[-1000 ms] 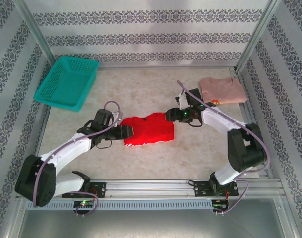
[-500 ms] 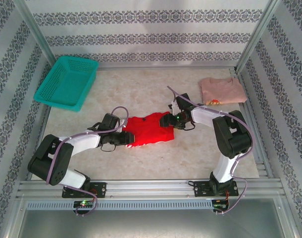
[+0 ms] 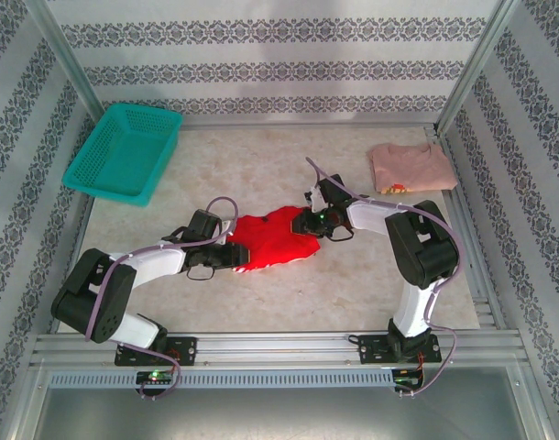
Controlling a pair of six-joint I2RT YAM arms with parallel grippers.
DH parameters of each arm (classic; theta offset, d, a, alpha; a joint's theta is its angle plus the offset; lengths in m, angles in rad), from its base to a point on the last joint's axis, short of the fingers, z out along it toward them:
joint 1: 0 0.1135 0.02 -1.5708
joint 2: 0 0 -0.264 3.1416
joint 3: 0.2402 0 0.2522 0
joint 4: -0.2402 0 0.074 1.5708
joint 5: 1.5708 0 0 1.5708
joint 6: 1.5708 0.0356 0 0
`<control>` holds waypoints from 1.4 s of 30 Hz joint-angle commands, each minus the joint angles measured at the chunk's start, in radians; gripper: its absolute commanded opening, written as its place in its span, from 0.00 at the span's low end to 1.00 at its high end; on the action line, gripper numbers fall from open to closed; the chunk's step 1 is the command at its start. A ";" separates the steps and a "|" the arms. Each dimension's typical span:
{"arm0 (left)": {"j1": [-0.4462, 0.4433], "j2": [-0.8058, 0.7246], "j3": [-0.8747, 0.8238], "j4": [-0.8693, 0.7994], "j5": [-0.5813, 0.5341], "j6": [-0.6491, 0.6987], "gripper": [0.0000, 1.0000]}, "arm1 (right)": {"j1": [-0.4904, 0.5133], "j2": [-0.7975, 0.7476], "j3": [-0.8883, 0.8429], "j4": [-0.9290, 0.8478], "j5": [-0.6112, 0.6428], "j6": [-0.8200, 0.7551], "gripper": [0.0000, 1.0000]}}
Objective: Fold the inside-out t-shirt
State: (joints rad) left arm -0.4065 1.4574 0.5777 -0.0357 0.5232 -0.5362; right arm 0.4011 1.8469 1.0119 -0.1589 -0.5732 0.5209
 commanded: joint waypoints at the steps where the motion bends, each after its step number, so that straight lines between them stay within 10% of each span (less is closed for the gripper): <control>1: -0.009 -0.021 -0.018 -0.048 -0.059 0.008 0.45 | -0.021 -0.010 0.001 0.038 0.001 -0.008 0.17; 4: -0.008 -0.071 0.007 -0.086 -0.131 0.007 0.54 | -0.030 -0.014 0.030 0.024 -0.007 -0.064 0.01; 14: 0.030 -0.315 0.162 -0.324 -0.404 0.038 0.74 | -0.217 -0.099 0.296 -0.389 0.165 -0.489 0.00; 29: 0.030 -0.182 0.296 -0.358 -0.354 0.090 0.74 | -0.462 0.127 1.000 -0.787 0.418 -0.842 0.00; 42: 0.031 -0.095 0.320 -0.357 -0.305 0.078 0.73 | -0.593 0.234 1.125 -0.818 0.478 -0.888 0.00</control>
State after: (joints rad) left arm -0.3840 1.3411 0.8665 -0.3626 0.1921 -0.4717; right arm -0.1738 2.0636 2.0953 -0.9596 -0.1242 -0.3412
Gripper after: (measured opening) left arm 0.731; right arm 0.101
